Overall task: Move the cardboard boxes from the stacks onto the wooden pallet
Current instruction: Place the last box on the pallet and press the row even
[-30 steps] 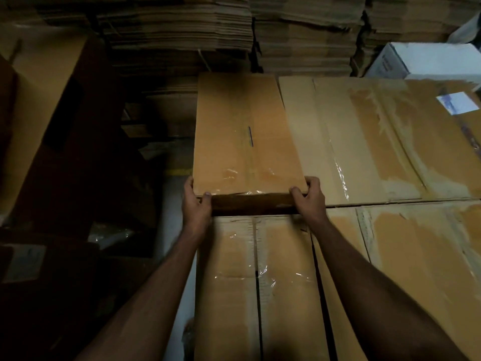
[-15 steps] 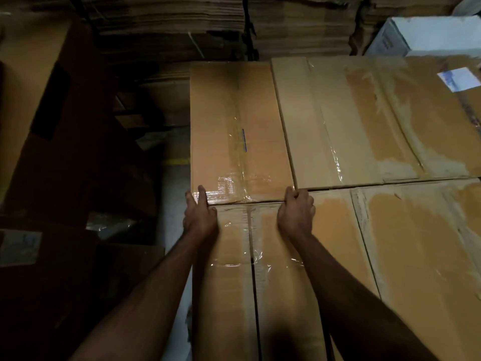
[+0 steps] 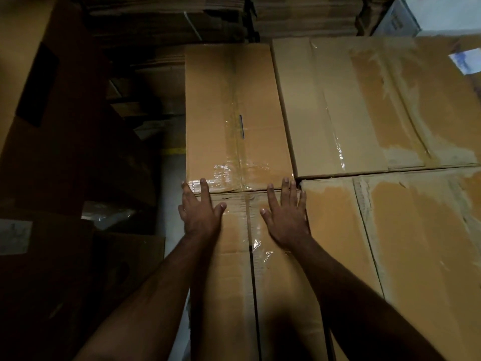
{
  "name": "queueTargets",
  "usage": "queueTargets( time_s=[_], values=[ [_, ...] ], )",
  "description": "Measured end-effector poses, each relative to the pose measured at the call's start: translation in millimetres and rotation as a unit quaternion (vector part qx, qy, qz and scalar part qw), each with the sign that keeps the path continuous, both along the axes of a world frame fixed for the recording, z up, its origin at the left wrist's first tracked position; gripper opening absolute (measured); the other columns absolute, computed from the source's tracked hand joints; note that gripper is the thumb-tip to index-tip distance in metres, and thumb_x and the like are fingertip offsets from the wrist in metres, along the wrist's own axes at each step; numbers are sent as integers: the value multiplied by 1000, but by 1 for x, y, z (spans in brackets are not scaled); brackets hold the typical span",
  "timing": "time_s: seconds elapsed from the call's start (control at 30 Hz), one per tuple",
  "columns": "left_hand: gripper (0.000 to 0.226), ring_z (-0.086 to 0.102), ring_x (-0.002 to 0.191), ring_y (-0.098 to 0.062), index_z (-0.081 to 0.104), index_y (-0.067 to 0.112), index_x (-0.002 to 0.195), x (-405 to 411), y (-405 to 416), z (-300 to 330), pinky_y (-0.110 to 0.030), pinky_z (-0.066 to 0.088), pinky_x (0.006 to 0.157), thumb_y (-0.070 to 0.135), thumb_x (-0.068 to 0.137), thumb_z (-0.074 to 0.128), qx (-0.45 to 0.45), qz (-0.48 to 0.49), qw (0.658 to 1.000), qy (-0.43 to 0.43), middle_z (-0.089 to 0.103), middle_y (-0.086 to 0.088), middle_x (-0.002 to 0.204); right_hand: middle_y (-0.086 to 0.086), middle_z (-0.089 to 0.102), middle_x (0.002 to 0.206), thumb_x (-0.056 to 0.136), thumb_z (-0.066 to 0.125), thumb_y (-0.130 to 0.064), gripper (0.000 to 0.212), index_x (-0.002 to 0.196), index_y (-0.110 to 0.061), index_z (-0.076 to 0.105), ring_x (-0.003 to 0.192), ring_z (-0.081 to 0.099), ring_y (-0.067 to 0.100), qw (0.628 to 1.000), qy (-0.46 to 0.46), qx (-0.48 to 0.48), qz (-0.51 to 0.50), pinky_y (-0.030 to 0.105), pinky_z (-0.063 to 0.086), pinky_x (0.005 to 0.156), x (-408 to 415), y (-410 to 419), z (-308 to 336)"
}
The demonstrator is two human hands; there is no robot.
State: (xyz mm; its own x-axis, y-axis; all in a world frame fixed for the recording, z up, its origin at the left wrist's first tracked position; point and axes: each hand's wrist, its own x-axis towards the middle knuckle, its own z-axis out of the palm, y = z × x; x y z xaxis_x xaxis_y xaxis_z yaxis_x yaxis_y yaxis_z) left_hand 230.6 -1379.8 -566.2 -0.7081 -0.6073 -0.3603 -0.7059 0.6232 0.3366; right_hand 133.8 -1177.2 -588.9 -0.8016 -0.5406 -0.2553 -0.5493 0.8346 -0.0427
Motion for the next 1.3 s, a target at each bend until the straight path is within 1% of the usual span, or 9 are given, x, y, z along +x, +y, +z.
queueTargets(
  time_s=[0.17,0.3,0.37,0.5,0.67,0.83,0.97,1.13,1.3],
  values=[
    [86,13,148,-45,4,22,161,-8,6,-5,-57,17,120,54,97,51,-31,5,999,-34,-8,-28,162,22,-26,158,100,16,-60,74,151,-23,-23,146,-24,39,1000,-16,23,4,60,-9,118,-5,-2,-1],
    [85,0,151,-46,-4,23,160,-5,2,-2,-61,5,119,57,99,44,-20,-18,998,-50,-15,-27,162,21,-27,158,100,14,-60,74,151,-24,-24,146,-25,38,998,-45,35,11,60,-8,118,-7,-4,8],
    [83,-8,151,-44,-5,22,160,-5,5,2,-64,0,118,56,100,41,-24,-21,998,-63,-16,-27,162,18,-22,161,101,17,-58,72,154,-24,-17,149,-21,35,999,-45,5,20,59,-7,119,-6,4,17],
    [76,-4,151,-44,14,14,159,-7,38,14,-65,4,119,45,99,50,-83,-21,995,-46,-6,-27,164,13,-4,166,101,26,-51,69,158,-19,3,153,-6,30,999,-19,-46,17,57,0,121,1,41,28],
    [78,-1,152,-42,15,11,158,-7,103,16,-60,2,119,46,98,50,-58,-114,991,-28,-1,-24,165,10,-5,166,102,28,-51,69,158,-18,5,153,-6,29,999,-33,-23,-30,56,-2,121,15,111,32],
    [80,-2,152,-40,14,13,158,2,161,14,-58,1,120,47,97,52,-57,-169,984,-17,1,-21,165,10,2,166,98,18,-54,68,158,-24,10,153,-2,29,999,-43,-25,1,58,3,121,37,164,28],
    [77,0,152,-41,16,14,158,29,199,15,-57,2,120,49,97,49,-57,-196,979,-28,3,-21,166,14,10,165,99,38,-51,65,157,-30,17,152,6,32,996,-55,-67,30,59,7,120,55,190,24],
    [81,-1,152,-40,9,14,159,88,247,10,-58,5,120,48,97,48,-43,-278,957,-64,0,-20,166,15,9,165,94,45,-46,67,155,-34,21,152,7,33,988,-93,-74,102,60,6,119,98,223,28],
    [81,-3,152,-41,5,19,160,146,289,14,-58,4,120,49,98,47,-17,-277,956,-95,-6,-20,166,13,11,165,94,42,-46,60,152,-34,31,151,8,33,979,-105,-79,157,61,10,118,161,267,29]
  ],
)
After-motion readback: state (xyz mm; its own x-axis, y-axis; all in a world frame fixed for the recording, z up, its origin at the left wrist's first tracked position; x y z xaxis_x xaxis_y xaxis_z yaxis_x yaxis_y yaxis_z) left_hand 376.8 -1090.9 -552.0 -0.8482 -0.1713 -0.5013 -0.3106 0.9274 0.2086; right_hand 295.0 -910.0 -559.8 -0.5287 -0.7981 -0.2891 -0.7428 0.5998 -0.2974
